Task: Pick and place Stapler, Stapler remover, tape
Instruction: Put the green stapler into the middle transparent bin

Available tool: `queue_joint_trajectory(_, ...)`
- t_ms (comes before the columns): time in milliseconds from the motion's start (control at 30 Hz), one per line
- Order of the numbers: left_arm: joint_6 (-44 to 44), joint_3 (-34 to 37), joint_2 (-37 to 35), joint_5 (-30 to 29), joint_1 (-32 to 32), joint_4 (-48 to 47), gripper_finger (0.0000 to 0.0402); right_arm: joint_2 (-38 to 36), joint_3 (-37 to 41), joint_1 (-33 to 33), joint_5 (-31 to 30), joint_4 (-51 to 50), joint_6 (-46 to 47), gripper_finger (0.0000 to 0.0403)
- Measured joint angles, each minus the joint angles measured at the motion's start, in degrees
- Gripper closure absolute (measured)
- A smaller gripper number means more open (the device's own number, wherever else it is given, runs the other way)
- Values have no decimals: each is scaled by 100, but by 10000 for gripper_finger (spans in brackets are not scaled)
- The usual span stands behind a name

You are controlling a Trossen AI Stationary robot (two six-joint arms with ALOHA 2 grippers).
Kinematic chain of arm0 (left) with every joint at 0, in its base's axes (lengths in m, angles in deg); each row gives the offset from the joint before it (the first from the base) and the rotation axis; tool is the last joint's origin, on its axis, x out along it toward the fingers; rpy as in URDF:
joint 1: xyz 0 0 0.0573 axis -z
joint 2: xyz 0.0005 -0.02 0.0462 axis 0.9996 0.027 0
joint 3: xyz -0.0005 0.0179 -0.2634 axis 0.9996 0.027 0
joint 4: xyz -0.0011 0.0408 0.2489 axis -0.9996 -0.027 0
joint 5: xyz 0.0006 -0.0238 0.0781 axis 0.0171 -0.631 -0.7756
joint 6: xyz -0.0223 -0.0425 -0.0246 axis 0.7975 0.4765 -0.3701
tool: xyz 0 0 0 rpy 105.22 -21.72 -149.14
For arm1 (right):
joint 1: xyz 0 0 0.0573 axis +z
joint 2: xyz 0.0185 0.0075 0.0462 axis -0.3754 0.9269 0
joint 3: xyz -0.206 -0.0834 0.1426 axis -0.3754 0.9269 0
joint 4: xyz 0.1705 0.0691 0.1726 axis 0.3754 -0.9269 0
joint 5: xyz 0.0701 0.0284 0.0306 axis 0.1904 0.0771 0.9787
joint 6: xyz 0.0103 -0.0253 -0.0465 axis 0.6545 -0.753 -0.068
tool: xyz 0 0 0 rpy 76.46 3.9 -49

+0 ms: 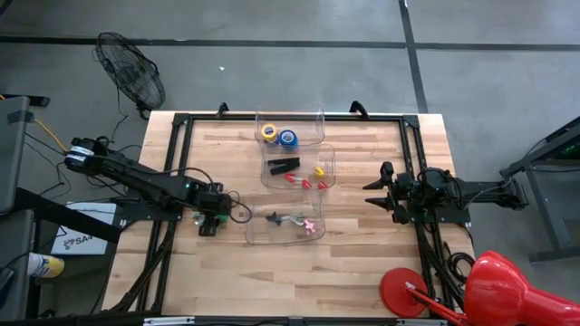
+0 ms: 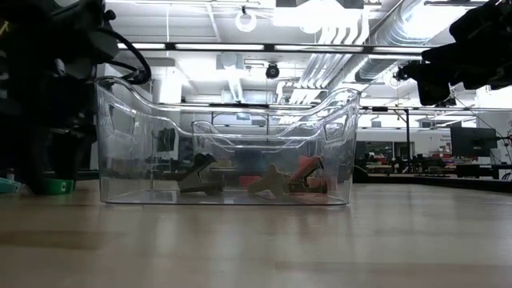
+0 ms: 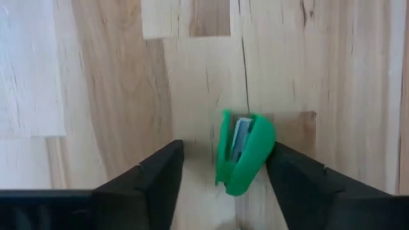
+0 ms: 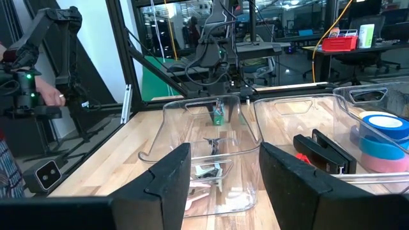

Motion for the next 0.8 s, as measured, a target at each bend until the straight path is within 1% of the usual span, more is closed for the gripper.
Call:
queue_joint_trajectory(333,-1,0,10,34,2,186,281,-1,0,0,-1,0,1,226)
queue_joint_trajectory(567,157,-1,31,260,2,297,348,0,0,0,0,0,1,226)
queue_joint_trajectory(700,467,-2,57,428,2,382,350,-1,0,0,-1,0,1,226)
queue_joint_trajectory(800,697,-117,56,448,2,315,350,-1,-1,0,-1,0,1,226)
